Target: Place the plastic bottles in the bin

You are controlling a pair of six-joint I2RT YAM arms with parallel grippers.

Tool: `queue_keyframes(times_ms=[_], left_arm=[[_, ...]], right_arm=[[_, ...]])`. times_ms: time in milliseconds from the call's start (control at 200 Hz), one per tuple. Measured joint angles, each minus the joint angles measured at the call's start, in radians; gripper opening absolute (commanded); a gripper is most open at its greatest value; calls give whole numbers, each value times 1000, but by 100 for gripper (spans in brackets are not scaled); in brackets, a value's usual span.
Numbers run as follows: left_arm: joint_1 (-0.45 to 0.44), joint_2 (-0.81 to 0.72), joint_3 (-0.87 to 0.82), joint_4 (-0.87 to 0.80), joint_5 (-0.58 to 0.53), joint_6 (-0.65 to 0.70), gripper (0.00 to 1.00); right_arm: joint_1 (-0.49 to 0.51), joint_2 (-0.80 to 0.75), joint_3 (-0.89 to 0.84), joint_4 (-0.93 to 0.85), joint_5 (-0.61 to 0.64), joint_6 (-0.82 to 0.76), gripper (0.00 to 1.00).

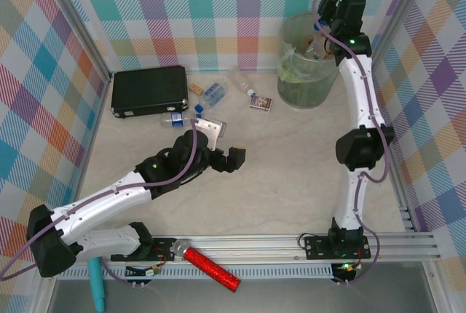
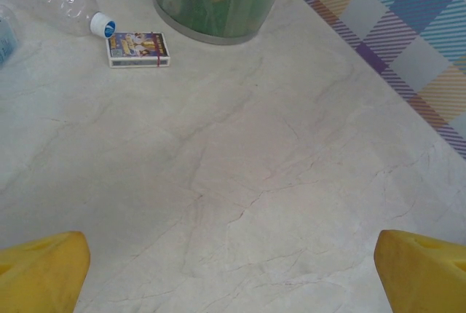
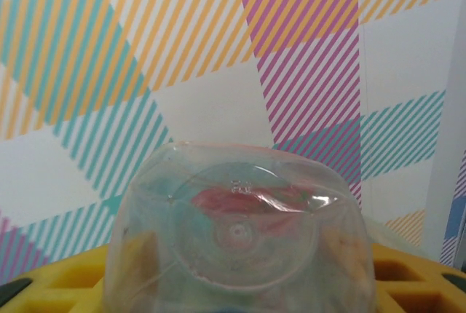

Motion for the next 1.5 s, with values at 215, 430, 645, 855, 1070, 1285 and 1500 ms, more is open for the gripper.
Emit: queue_keyframes(times_ms=[215,430,645,855,1070,1285,1500], left_arm=[[31,69,58,-7,-6,18,100],[84,131,109,-8,13,31,100],[110,132,109,-16,26,26,100],[110,127,105,-17,40,11,100],[110,122,101,-19,52,-1,100],[110,98,98,-20,57,-4,100],[110,82,80,-22,56,-5,100]], right_arm=[[0,121,8,33,37,-76,58],[1,200,20,53,63,-142,62],[-1,208,21,55,77,-185,64],[-18,204,21,33,101,-189,65],[-39,174,20,-2,108,-187,65],[-71,129,16,-27,122,-192,64],[-84,119,8,-28,127,-194,64]])
